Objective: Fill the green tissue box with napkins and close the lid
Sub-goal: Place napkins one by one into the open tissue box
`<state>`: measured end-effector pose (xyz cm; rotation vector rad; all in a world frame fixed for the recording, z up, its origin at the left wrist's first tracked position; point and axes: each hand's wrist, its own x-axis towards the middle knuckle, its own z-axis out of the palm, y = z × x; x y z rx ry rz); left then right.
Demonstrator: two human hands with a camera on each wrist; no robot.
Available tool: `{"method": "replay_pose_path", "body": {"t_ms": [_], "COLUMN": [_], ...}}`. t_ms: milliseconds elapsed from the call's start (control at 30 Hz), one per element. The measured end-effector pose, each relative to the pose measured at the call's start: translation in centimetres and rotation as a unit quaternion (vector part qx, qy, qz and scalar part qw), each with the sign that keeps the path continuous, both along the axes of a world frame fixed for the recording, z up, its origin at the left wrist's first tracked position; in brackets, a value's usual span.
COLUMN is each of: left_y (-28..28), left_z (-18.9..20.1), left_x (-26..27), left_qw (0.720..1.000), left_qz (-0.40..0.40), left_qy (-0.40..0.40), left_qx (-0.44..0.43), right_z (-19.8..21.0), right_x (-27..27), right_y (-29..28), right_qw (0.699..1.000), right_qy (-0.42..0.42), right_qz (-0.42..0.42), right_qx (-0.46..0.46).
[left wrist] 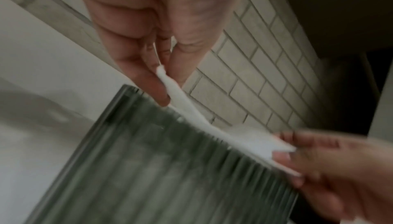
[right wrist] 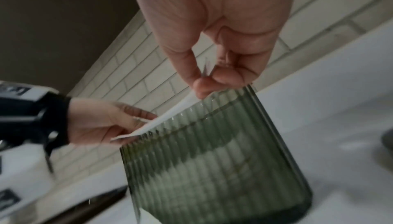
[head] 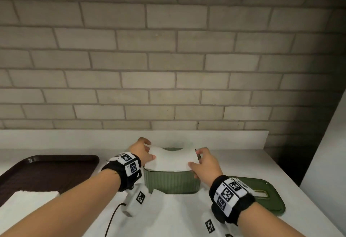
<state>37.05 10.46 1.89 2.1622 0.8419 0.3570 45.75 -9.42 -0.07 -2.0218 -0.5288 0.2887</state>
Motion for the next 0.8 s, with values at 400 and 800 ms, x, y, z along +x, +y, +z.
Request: {"method": "replay_pose_path", "body": {"t_ms": [400,800], "left_y": [0.0,-3.8], "left_z": [-0.5,-0.8], "left_x": [1.3,5.3], "left_qw": [0.961,0.866], "left_qz": [-0.13,-0.27], "left_qy": [0.136,0.318], "left_qx": [0.2,0.276], "right_z": [2.7,-0.4], "right_x": [1.4,4.6], "right_y": [1.0,8.9], "right_qw": [0.913,0.791], "right_qy": [-0.19,-0.203], "right_qz": [0.117,0.271], "right_qx": [-0.34,-0.509]}}
